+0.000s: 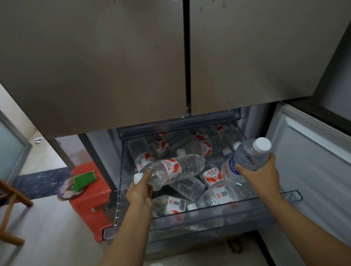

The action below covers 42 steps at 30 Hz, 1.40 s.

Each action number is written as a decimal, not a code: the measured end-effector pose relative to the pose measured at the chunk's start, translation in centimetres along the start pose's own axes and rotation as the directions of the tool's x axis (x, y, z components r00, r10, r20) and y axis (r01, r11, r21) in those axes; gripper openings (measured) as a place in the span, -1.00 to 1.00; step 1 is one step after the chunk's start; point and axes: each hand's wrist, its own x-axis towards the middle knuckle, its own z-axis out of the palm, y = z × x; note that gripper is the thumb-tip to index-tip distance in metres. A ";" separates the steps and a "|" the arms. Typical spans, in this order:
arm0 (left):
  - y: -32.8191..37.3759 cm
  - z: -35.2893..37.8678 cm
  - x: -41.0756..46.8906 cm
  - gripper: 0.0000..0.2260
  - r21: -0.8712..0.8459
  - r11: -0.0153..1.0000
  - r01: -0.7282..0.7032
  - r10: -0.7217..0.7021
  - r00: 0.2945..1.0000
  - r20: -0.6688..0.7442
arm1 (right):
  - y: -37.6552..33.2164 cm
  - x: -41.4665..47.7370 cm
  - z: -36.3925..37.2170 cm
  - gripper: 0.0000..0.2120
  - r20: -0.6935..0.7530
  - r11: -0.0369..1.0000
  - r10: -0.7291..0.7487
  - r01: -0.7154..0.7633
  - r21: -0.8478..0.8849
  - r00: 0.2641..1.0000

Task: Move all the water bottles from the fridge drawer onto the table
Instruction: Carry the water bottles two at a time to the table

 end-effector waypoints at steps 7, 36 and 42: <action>1.4 3.8 -5.6 -0.72 0.251 0.823 -0.509 0.486 0.861 0.151 | 0.0 0.0 0.0 -0.25 0.002 1.000 0.009 -0.009 -0.001 1.000; -1.4 4.3 -8.5 -0.41 0.429 0.634 -0.643 0.519 0.766 0.380 | 0.3 0.1 0.0 -0.23 0.024 1.000 0.011 -0.011 -0.010 1.000; -0.8 3.9 -9.0 -0.16 0.563 0.567 -0.601 0.408 0.799 0.443 | 0.2 -0.1 -0.1 -0.23 0.040 1.000 -0.005 0.005 -0.001 0.999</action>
